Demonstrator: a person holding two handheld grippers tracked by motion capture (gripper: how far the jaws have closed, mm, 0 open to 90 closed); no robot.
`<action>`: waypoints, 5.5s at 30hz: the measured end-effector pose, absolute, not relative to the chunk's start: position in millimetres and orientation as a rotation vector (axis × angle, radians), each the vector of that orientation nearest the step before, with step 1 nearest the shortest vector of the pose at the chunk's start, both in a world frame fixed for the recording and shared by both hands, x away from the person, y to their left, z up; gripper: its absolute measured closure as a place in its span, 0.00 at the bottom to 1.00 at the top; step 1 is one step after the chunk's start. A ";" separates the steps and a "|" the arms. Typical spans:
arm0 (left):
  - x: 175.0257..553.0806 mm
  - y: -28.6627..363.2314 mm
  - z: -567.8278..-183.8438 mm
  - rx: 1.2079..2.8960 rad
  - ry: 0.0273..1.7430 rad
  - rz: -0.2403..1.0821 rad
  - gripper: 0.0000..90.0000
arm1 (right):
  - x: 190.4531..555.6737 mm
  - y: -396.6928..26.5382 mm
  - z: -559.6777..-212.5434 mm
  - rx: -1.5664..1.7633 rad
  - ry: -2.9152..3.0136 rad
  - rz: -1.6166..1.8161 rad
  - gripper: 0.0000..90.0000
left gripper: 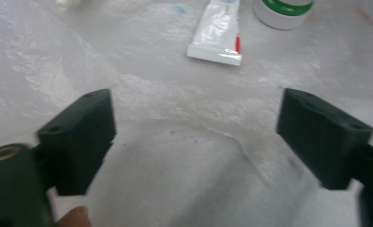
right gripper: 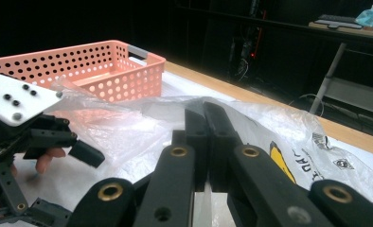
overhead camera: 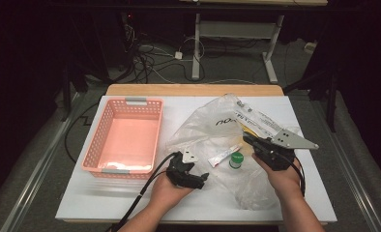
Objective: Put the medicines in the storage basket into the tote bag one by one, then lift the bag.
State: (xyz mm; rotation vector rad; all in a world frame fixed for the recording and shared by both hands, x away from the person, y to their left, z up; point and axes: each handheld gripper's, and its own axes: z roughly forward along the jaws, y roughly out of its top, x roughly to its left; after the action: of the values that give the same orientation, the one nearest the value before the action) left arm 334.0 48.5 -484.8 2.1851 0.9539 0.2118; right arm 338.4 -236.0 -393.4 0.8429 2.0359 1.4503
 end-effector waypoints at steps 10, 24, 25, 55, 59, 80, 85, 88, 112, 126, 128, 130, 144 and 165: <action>359.0 41.9 -494.8 2.238 1.032 0.236 0.04 | 337.6 -237.1 -395.4 0.844 2.042 1.440 1.00; 353.3 46.2 -494.5 2.175 0.986 0.231 0.78 | 330.2 -243.0 -394.4 0.857 2.028 1.423 1.00; 352.3 45.5 -494.5 2.182 0.973 0.230 0.85 | 329.9 -243.5 -394.5 0.860 2.027 1.423 1.00; 332.9 55.7 -490.8 2.057 0.812 0.327 0.98 | 331.9 -243.7 -396.0 0.867 1.977 1.459 1.00; 331.0 56.3 -490.2 2.040 0.809 0.345 0.98 | 333.3 -243.9 -395.4 0.871 1.970 1.462 1.00; 324.5 67.7 -462.4 1.876 0.774 0.497 0.98 | 332.4 -247.9 -391.5 0.871 1.900 1.489 1.00; 324.8 73.1 -450.7 1.840 0.766 0.553 0.98 | 332.8 -252.2 -388.9 0.887 1.860 1.496 1.00; 325.2 74.8 -445.8 1.834 0.768 0.575 0.98 | 333.0 -257.8 -386.6 0.893 1.841 1.497 1.00; 344.8 53.7 -391.3 1.722 0.735 0.663 0.98 | 344.8 -294.8 -346.2 0.913 1.649 1.493 1.00; 356.1 48.7 -351.3 1.625 0.672 0.743 0.98 | 348.4 -281.0 -339.1 0.884 1.572 1.543 1.00; 357.0 47.8 -342.9 1.605 0.659 0.759 0.98 | 348.6 -277.6 -335.2 0.880 1.558 1.557 1.00; 358.1 47.3 -334.3 1.585 0.647 0.772 0.98 | 348.8 -274.2 -330.6 0.869 1.549 1.562 1.00; 380.8 40.3 -275.0 1.485 0.587 0.831 0.98 | 363.9 -261.0 -281.1 0.797 1.460 1.605 1.00; 431.4 42.4 -329.8 1.655 0.781 0.721 0.98 | 395.5 -280.9 -316.7 0.927 1.554 1.489 1.00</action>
State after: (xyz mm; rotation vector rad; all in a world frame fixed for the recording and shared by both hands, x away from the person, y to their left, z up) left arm 431.4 42.4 -329.8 1.6546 0.7806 0.7210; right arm 395.5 -280.9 -316.7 0.9271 1.5536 1.4894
